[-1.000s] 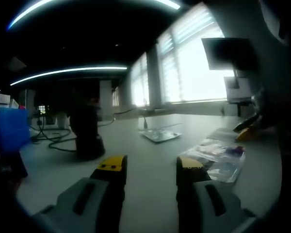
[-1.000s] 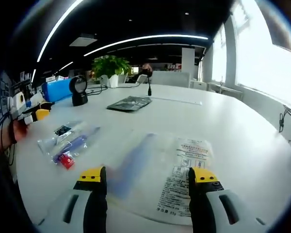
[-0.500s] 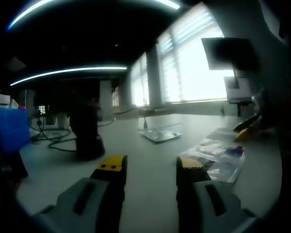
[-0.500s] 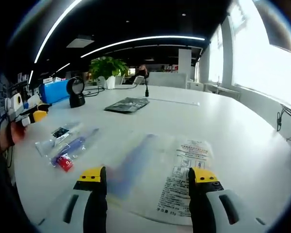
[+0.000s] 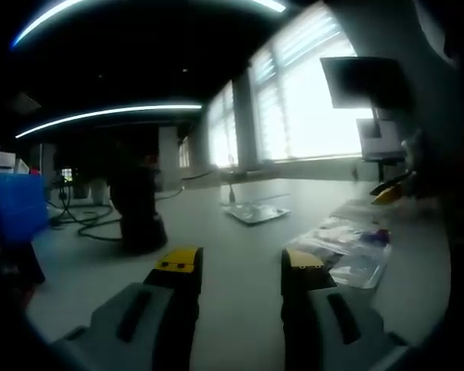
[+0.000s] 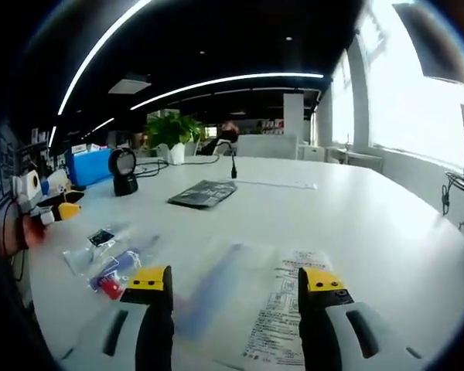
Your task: Clip sheet goods on table flip sheet goods clip sheet goods scan sheet goods put sheet goods back to table
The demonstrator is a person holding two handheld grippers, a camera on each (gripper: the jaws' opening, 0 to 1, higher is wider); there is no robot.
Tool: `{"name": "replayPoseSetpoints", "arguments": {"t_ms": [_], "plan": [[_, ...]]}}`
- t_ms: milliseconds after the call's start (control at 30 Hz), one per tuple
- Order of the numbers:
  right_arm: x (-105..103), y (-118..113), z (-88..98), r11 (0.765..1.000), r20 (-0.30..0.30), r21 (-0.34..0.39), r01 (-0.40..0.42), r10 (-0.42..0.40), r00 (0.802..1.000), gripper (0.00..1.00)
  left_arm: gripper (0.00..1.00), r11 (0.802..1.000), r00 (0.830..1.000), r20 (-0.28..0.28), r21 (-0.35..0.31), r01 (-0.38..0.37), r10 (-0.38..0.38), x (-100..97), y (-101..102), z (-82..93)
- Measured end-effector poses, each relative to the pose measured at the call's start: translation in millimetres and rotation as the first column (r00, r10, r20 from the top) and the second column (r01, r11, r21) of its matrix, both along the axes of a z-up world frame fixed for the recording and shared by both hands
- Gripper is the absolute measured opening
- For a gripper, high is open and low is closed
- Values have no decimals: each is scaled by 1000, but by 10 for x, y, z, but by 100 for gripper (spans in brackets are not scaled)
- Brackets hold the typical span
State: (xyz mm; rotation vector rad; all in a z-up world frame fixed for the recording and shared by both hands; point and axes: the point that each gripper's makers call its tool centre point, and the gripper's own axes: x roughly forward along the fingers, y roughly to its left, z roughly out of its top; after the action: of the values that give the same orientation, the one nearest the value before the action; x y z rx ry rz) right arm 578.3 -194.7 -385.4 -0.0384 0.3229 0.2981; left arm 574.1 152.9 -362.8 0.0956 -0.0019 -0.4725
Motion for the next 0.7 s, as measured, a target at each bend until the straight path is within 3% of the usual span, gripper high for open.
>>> {"name": "replayPoseSetpoints", "arguments": {"t_ms": [333, 567, 700], "plan": [[224, -412, 170, 997, 39, -69, 18, -16, 999, 57, 33, 1000, 1000, -1, 2, -6, 6, 3, 7, 1], [361, -653, 77, 984, 21, -176, 36, -33, 999, 53, 33, 1000, 1000, 1, -1, -6, 6, 2, 7, 3], [462, -720, 32, 989, 0, -143, 30, -30, 1000, 51, 33, 1000, 1000, 0, 2, -8, 8, 2, 7, -2]]}}
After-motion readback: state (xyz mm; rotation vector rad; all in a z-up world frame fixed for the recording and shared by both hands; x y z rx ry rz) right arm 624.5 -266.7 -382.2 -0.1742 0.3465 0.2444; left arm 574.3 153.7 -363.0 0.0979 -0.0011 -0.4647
